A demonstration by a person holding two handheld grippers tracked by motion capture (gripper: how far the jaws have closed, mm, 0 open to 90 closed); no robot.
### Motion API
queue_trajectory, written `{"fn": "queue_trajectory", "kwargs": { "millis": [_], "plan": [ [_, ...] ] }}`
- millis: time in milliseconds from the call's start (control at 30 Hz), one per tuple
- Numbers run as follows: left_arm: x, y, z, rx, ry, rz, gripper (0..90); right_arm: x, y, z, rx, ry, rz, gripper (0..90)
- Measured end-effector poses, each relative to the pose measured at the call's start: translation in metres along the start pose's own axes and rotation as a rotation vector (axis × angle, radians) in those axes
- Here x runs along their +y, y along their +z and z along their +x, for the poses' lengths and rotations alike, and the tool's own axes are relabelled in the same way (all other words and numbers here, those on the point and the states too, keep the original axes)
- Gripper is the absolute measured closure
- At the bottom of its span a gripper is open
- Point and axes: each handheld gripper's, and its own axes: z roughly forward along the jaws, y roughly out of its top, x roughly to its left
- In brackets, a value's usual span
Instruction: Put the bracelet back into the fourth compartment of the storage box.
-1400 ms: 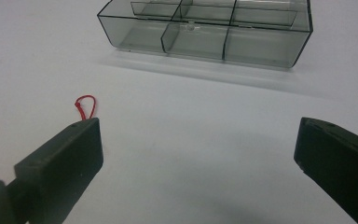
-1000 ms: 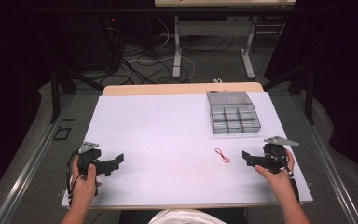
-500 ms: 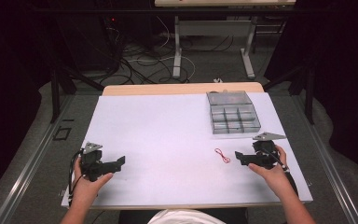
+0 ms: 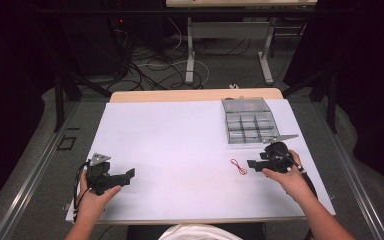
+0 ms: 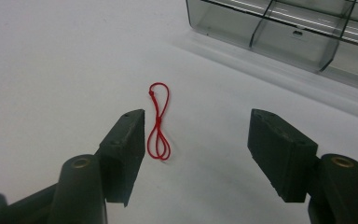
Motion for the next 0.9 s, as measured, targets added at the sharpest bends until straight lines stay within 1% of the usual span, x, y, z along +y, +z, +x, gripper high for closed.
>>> {"fn": "queue_trajectory", "kwargs": {
  "millis": [33,100,233,267,367,400,433,467,500,567,600,633,667,733,833,867,900],
  "plan": [
    [-0.001,0.001,0.0,0.004,0.005,-0.009,1.3,0.002,0.0,0.0,-0.002,-0.009,0.006,36.5],
    [-0.001,0.001,0.0,0.005,0.002,-0.009,1.3,0.007,0.001,0.002,0.013,-0.009,0.02,37.8],
    [-0.001,0.0,0.001,0.001,0.0,-0.01,1.3,0.014,0.003,0.004,0.03,0.012,0.057,37.9],
    [-0.001,0.0,0.001,0.001,-0.001,-0.011,1.3,0.015,0.004,0.005,0.038,0.024,0.059,37.8],
    [-0.001,0.0,0.001,0.003,-0.002,-0.003,1.3,0.02,0.009,0.008,0.04,0.021,0.073,39.0],
    [-0.002,0.0,0.001,0.005,-0.004,-0.003,1.3,0.021,0.01,0.009,0.041,0.035,0.075,40.5],
    [-0.002,0.0,0.001,0.007,-0.008,0.0,1.3,0.021,0.01,0.009,0.041,0.035,0.075,40.5],
    [-0.002,-0.001,0.002,0.006,-0.004,0.003,1.3,0.022,0.011,0.009,0.043,0.022,0.08,41.5],
    [-0.002,0.0,0.002,0.009,-0.007,-0.004,1.3,0.024,0.012,0.01,0.041,0.031,0.085,42.3],
    [-0.002,0.0,0.002,0.01,-0.013,-0.005,1.5,0.027,0.016,0.012,0.058,0.033,0.098,44.3],
    [-0.002,0.0,0.002,0.011,-0.014,-0.005,1.5,0.027,0.016,0.012,0.058,0.033,0.098,44.3],
    [-0.002,0.0,0.002,0.01,-0.014,-0.006,1.6,0.03,0.018,0.013,0.059,0.043,0.115,44.8],
    [-0.002,0.0,0.002,0.01,-0.015,-0.005,1.6,0.03,0.018,0.013,0.059,0.043,0.115,44.8],
    [-0.002,0.0,0.002,0.008,-0.012,-0.003,1.6,0.031,0.023,0.013,0.069,0.057,0.138,46.3],
    [-0.002,0.0,0.002,0.009,-0.01,-0.005,1.6,0.032,0.025,0.014,0.068,0.062,0.151,46.8],
    [-0.002,-0.001,0.002,0.009,-0.01,-0.001,1.6,0.032,0.026,0.014,0.074,0.067,0.154,47.2],
    [-0.002,-0.001,0.002,0.009,-0.009,0.0,1.6,0.033,0.027,0.015,0.069,0.082,0.16,48.0]
  ]
}}
